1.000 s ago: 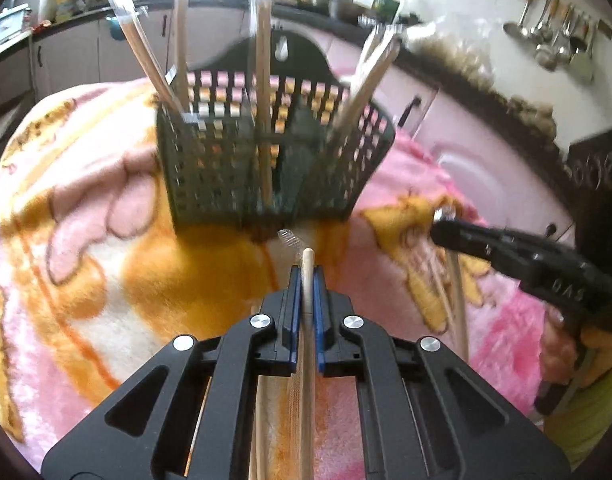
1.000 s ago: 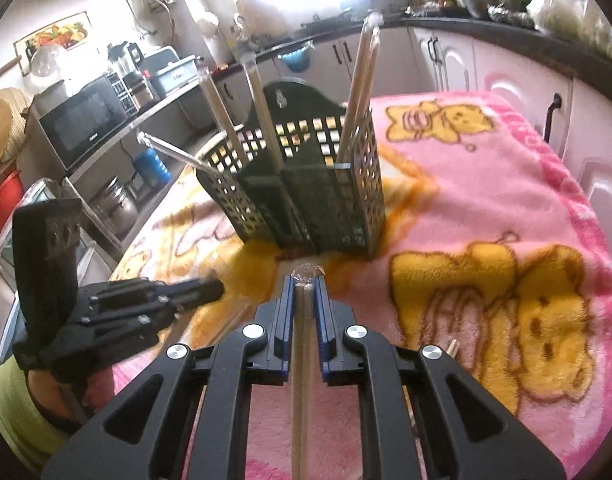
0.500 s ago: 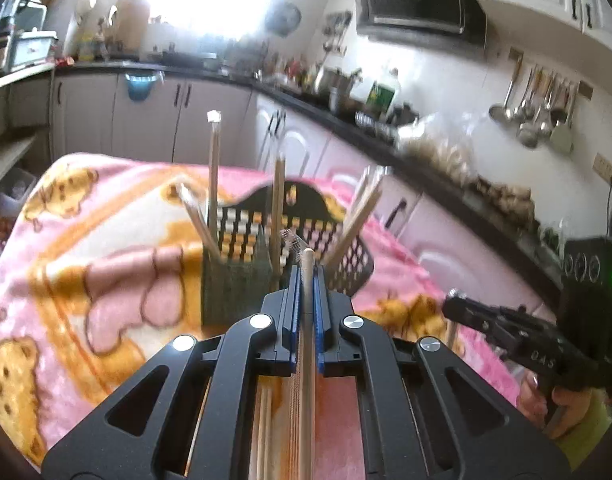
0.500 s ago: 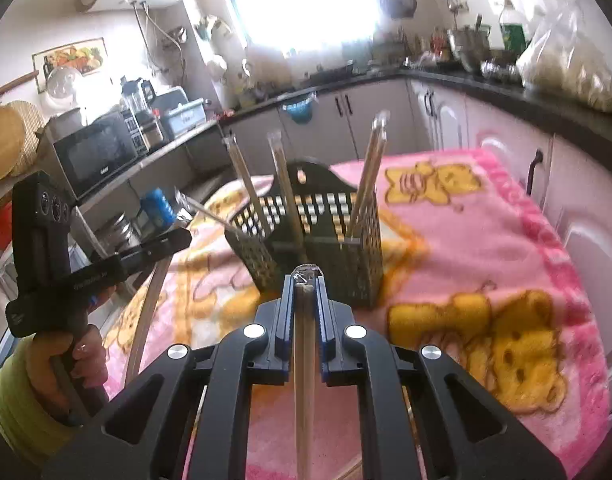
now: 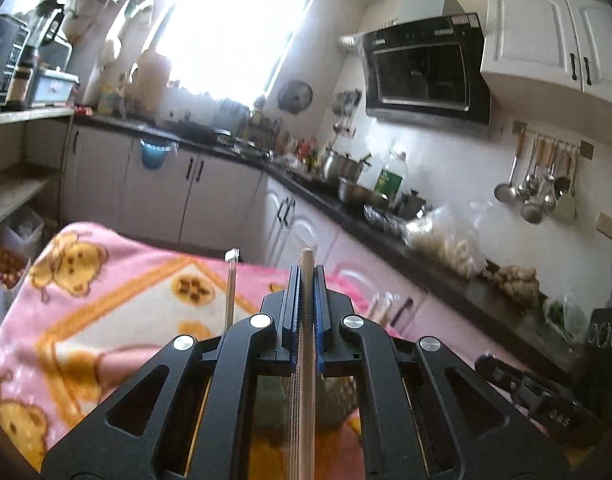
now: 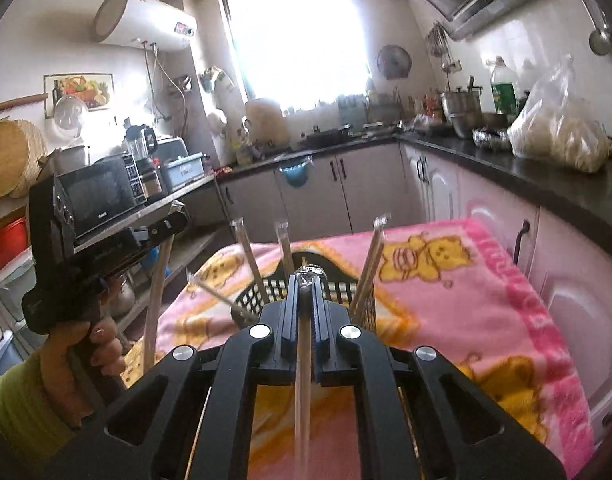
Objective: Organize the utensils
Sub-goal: 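Lift both held chopstick pairs up over the green caddy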
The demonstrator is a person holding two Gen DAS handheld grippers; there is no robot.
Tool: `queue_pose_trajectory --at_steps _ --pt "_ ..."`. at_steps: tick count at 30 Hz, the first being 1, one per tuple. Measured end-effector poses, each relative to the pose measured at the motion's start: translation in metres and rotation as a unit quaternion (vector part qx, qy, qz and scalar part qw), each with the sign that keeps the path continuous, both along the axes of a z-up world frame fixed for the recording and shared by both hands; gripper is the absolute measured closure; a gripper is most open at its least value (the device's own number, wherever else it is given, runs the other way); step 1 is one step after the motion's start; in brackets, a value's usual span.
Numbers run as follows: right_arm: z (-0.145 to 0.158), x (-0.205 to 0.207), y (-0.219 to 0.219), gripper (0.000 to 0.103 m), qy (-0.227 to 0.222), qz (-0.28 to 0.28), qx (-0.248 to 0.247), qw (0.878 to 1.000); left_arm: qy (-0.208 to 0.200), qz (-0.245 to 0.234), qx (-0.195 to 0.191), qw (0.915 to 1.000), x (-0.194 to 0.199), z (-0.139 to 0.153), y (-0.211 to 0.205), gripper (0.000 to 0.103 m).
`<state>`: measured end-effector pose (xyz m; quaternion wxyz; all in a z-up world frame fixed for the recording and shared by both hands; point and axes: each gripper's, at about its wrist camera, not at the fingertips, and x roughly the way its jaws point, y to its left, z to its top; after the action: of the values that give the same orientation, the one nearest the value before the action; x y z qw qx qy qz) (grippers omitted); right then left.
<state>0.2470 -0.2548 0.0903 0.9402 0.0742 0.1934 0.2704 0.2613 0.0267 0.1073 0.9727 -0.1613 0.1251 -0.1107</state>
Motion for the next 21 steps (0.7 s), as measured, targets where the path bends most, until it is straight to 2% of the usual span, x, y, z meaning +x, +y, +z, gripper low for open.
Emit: queue_pose_trajectory --at_steps 6,15,21 --pt "0.016 0.017 0.004 0.097 -0.023 -0.006 0.009 1.000 -0.015 0.019 -0.007 0.9997 0.027 0.008 -0.007 0.102" --pt "0.057 0.046 0.008 0.097 -0.088 -0.027 0.030 0.995 -0.054 0.049 0.015 0.9972 0.062 0.019 -0.023 0.102" --pt "0.062 0.073 0.012 0.097 -0.100 -0.038 0.036 0.994 -0.078 0.064 0.027 0.9945 0.080 0.018 -0.027 0.102"
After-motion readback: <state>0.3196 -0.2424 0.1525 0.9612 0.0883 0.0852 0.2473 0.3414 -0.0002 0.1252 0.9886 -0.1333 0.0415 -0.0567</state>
